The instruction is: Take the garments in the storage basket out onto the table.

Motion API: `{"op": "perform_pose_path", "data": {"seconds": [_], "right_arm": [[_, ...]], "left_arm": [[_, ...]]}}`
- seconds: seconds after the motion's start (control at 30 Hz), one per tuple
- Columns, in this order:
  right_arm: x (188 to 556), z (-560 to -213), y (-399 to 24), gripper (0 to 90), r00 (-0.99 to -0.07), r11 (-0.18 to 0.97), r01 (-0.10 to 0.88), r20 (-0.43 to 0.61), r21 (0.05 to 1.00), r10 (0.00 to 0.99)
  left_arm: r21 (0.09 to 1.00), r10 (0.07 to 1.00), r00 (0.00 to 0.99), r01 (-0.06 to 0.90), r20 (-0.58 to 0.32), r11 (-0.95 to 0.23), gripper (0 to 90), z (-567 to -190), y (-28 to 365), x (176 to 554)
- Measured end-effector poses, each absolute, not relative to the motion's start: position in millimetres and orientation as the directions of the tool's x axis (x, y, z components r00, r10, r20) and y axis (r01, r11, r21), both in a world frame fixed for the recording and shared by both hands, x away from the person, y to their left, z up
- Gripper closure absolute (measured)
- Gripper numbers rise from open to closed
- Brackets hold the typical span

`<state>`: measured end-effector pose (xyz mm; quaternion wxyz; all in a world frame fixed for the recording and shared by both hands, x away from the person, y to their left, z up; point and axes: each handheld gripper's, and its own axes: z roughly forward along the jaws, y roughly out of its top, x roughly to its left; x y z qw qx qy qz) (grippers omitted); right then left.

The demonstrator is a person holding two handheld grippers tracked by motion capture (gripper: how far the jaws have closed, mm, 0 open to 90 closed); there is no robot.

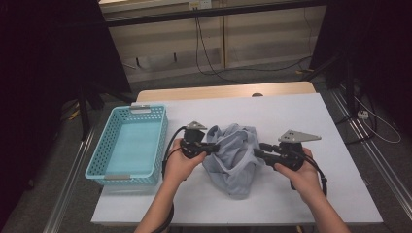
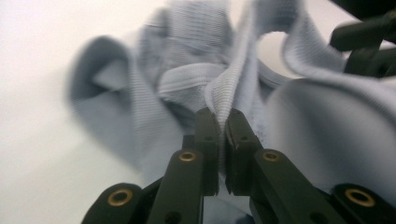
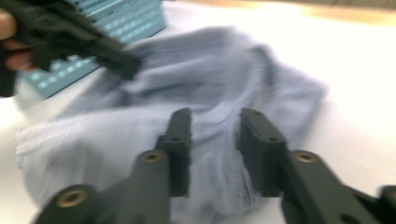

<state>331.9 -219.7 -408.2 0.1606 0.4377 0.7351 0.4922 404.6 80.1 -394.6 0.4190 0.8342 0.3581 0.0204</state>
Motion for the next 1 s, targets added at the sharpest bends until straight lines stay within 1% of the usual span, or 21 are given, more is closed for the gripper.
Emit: {"op": "perform_pose_path", "data": {"seconds": [0.03, 0.07, 0.23, 0.4, 0.47, 0.57, 0.63, 0.7, 0.77, 0.87, 0.93, 1.0], "right_arm": [[335.2, -406.5, -222.3, 60.9, -0.560, 0.128, 0.483, 0.193, 0.866, 0.806], [339.1, -405.9, -224.2, 59.8, -0.550, 0.123, 0.489, 0.196, 0.864, 0.812], [363.9, -408.6, -223.0, 52.4, -0.522, 0.180, 0.512, 0.138, 0.840, 0.842], [385.5, -410.0, -215.5, 48.0, -0.517, 0.206, 0.521, 0.114, 0.828, 0.848], [392.1, -409.8, -212.8, 47.0, -0.514, 0.188, 0.527, 0.134, 0.829, 0.847], [399.2, -406.4, -209.4, 44.8, -0.517, 0.190, 0.520, 0.129, 0.833, 0.846], [403.6, -403.7, -209.8, 43.6, -0.514, 0.160, 0.525, 0.162, 0.836, 0.842], [405.7, -400.3, -209.4, 40.0, -0.518, 0.158, 0.531, 0.171, 0.833, 0.838], [404.3, -396.6, -207.2, 37.6, -0.516, 0.165, 0.525, 0.158, 0.835, 0.842], [402.3, -392.7, -204.5, 36.6, -0.529, 0.165, 0.515, 0.160, 0.841, 0.833], [402.9, -390.9, -204.7, 35.1, -0.521, 0.163, 0.520, 0.160, 0.839, 0.838], [405.1, -390.0, -207.0, 34.8, -0.504, 0.154, 0.521, 0.157, 0.840, 0.849]], "left_arm": [[0.719, 0.635, 0.723, 0.591, -0.272, -0.366, 85.6, -394.0, 92.0, 403.0], [0.715, 0.638, 0.722, 0.592, -0.266, -0.372, 85.6, -393.9, 96.8, 403.1], [0.723, 0.674, 0.689, 0.605, -0.267, -0.332, 85.5, -391.4, 117.0, 401.4], [0.734, 0.692, 0.668, 0.609, -0.271, -0.300, 85.5, -387.8, 130.1, 400.1], [0.736, 0.697, 0.664, 0.609, -0.271, -0.294, 85.5, -388.0, 132.8, 399.9], [0.734, 0.702, 0.660, 0.612, -0.268, -0.295, 85.5, -389.0, 134.7, 400.5], [0.731, 0.708, 0.653, 0.617, -0.270, -0.290, 85.5, -390.8, 135.1, 402.0], [0.731, 0.710, 0.648, 0.621, -0.277, -0.282, 85.5, -392.0, 132.6, 402.8], [0.730, 0.705, 0.656, 0.616, -0.269, -0.295, 85.5, -392.1, 130.6, 403.8], [0.729, 0.708, 0.657, 0.614, -0.260, -0.303, 85.4, -392.1, 128.6, 404.9], [0.728, 0.713, 0.649, 0.620, -0.267, -0.292, 85.4, -393.2, 126.0, 404.2], [0.724, 0.706, 0.658, 0.617, -0.262, -0.307, 85.3, -393.7, 125.3, 404.1]]}}
